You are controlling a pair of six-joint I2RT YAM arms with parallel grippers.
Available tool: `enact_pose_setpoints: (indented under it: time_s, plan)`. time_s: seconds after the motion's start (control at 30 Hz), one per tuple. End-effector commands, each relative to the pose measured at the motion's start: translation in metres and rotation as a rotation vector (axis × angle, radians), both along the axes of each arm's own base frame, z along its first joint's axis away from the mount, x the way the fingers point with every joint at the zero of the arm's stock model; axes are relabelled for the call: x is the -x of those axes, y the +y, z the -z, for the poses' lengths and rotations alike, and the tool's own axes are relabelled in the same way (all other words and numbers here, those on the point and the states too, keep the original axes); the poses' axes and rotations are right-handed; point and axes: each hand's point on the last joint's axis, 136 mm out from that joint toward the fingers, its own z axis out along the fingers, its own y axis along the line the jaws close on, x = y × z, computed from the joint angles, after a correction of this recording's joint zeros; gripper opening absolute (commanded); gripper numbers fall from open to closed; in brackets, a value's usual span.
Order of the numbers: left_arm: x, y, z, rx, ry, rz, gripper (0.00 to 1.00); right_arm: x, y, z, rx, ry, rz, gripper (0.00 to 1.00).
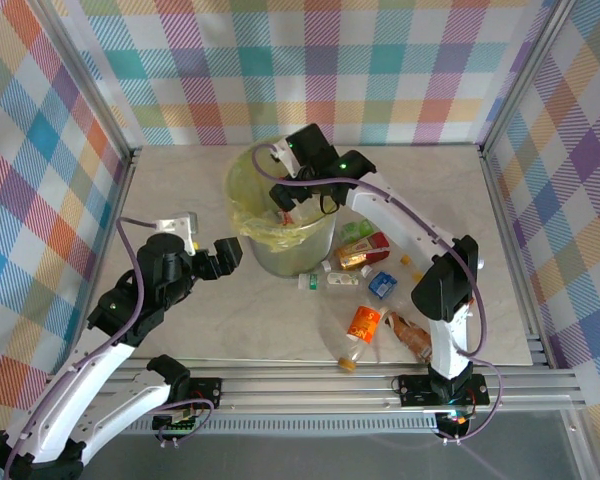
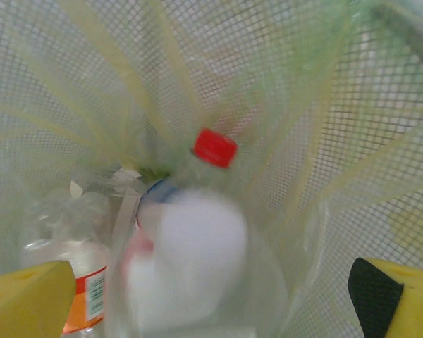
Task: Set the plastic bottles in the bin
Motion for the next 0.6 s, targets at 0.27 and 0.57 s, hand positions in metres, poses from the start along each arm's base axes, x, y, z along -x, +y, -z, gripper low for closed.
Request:
enact_pose_setpoints:
  time_s: [0.27,0.57]
  plan:
    - [0.001,-0.013,-0.022,0.010,-0.057,0.057,1.00,-0.003,-0.003,-0.068,-0.100,-0.087,0.032,1.00]
    - [0.011,-0.048,-0.031,0.022,-0.071,0.181,1.00,0.004,-0.092,-0.127,-0.317,-0.097,0.390,1.00]
